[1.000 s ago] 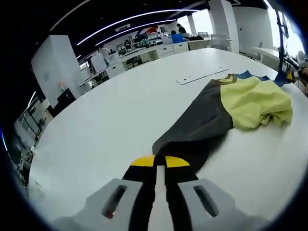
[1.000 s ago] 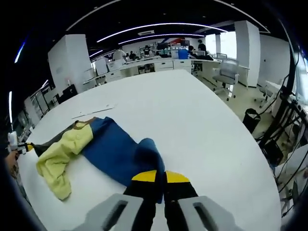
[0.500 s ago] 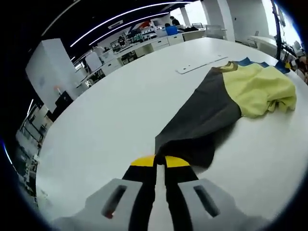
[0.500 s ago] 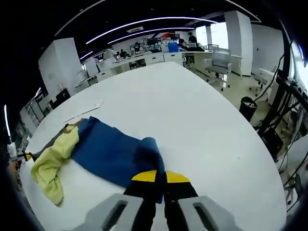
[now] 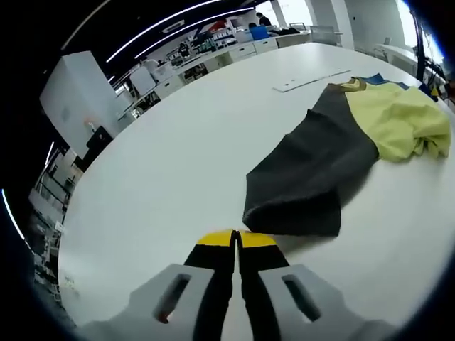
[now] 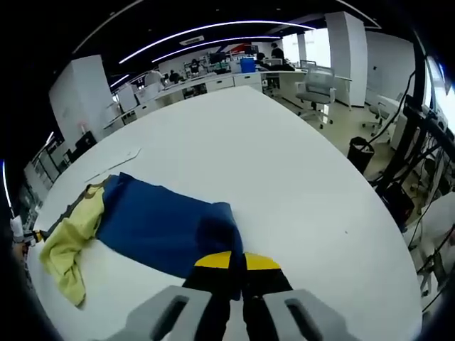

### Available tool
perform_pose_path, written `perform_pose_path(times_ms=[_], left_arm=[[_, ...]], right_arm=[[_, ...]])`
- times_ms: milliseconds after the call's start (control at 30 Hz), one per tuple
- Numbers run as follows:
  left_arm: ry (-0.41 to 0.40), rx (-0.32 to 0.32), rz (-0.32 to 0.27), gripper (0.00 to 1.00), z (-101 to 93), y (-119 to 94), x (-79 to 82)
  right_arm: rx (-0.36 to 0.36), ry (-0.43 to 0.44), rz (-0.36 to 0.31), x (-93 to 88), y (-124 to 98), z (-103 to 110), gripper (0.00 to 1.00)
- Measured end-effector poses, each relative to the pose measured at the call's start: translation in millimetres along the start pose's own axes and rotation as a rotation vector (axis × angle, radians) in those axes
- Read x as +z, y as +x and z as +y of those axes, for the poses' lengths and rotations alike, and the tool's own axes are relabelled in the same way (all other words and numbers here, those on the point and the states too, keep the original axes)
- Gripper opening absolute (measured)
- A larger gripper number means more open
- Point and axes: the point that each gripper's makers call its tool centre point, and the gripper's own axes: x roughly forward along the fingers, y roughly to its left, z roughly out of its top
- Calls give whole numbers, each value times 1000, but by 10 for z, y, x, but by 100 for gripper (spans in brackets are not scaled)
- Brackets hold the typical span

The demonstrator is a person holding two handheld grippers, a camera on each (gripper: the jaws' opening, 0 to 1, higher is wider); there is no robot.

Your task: Fold the garment on the visible template until the final outline fits inside the template.

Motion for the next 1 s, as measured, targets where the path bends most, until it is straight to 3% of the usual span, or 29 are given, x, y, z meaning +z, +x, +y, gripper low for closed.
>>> perform_pose_path(times_ms=[133, 467, 800, 933, 1000], left_arm=[[-50, -13, 1, 0, 25, -12, -34], [-48, -12, 8, 0, -11, -27, -87], [-62, -43, -28, 0, -137, -132, -54], [-76, -64, -52, 9, -215, -207, -44], [-81, -71, -59, 12, -240, -232, -46]], right_arm=[[-4, -9, -2, 31, -5, -21, 0], [-35, -8, 12, 6, -14, -123, 0], [-49, -16, 14, 19, -62, -247, 0], [-32, -37, 15, 10, -70, -213, 1], [-25, -31, 8, 12, -74, -200, 6]])
